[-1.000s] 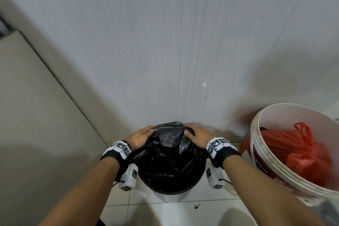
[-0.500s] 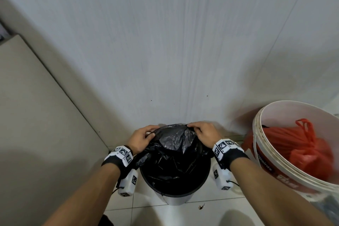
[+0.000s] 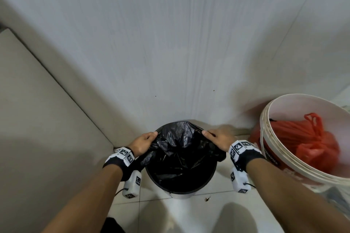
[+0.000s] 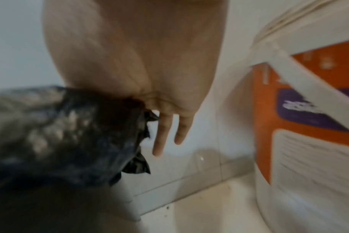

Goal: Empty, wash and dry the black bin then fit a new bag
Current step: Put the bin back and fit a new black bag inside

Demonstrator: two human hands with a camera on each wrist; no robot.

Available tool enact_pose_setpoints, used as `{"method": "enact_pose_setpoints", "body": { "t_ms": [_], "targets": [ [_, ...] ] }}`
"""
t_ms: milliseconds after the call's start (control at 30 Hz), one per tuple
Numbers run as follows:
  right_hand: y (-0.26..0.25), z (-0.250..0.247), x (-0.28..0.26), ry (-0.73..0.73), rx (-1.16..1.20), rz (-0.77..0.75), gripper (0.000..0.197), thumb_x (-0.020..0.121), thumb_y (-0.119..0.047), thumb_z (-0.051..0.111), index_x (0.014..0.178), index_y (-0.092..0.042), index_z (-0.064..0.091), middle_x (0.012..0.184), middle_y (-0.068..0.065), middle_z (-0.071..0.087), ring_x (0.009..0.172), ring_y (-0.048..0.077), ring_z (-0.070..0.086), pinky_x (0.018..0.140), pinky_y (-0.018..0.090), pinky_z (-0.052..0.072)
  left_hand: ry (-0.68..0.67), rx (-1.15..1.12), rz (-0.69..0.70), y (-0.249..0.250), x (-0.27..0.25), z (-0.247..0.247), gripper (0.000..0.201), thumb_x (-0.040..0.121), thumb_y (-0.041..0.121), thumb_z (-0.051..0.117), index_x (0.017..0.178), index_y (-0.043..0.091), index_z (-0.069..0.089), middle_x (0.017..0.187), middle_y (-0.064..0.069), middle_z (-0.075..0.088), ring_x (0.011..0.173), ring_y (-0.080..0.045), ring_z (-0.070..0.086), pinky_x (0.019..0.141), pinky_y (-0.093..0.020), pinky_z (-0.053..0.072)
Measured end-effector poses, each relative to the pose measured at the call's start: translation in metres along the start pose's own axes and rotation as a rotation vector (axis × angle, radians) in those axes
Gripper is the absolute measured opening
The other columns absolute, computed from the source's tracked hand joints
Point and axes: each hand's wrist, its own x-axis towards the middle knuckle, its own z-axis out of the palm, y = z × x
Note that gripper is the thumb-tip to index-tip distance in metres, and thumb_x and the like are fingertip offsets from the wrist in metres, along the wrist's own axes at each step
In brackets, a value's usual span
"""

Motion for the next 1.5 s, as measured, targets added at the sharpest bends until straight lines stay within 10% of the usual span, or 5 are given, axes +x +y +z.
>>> {"method": "enact_pose_setpoints", "body": {
  "t_ms": [233,367,600,867,1500],
  "targets": [
    [0.038,0.013,-0.028,0.336,0.133,0.065,0.031,0.08,-0.008,0.065,0.081,-0.039,0.068,0.102,-0.007,0.066,0.101,0.019,0.064,0.095,0.033,0.05,0.18,0.215,-0.061,-0.007,-0.029,-0.004,0.049,0.094,0.045,0.057,0.134,0.016,0.054,0.126,-0.001,0.057,0.122,-0.022,0.054,0.108,-0.039,0.041],
    [-0.007,-0.004,-0.03,0.613,0.132,-0.353,0.03,0.077,-0.003,0.057,0.098,-0.019,0.072,0.102,-0.002,0.059,0.095,0.013,0.056,0.092,0.022,0.042,0.568,0.455,0.316,0.02,-0.046,0.012,0.011,0.088,0.013,0.065,0.099,0.013,0.062,0.097,-0.002,0.054,0.095,-0.024,0.054,0.087,-0.037,0.045],
    [-0.042,0.022,-0.04,0.152,-0.513,-0.549,0.034,0.086,-0.057,0.05,0.106,-0.035,0.069,0.105,-0.011,0.068,0.107,0.017,0.054,0.099,0.039,0.031,0.071,1.041,0.122,0.044,-0.081,0.067,0.05,0.086,0.031,0.058,0.136,0.03,0.053,0.139,0.007,0.054,0.128,-0.021,0.045,0.106,-0.04,0.033],
    [0.002,0.017,-0.052,0.291,-0.461,-0.592,0.02,0.092,-0.034,0.053,0.094,-0.034,0.073,0.093,-0.008,0.061,0.107,0.015,0.051,0.117,0.04,0.002,0.351,1.125,0.101,0.043,-0.105,0.08,0.033,0.094,0.013,0.049,0.125,0.023,0.056,0.12,-0.001,0.055,0.113,-0.025,0.054,0.086,-0.036,0.04],
    [0.017,0.028,-0.111,0.444,-0.381,-0.702,0.021,0.09,-0.043,0.049,0.099,-0.026,0.058,0.097,-0.011,0.061,0.095,0.014,0.056,0.083,0.028,0.046,0.198,0.839,0.559,0.046,-0.127,0.079,0.029,0.092,0.033,0.052,0.112,0.019,0.068,0.105,0.0,0.065,0.102,-0.019,0.056,0.09,-0.041,0.047]
  ]
}}
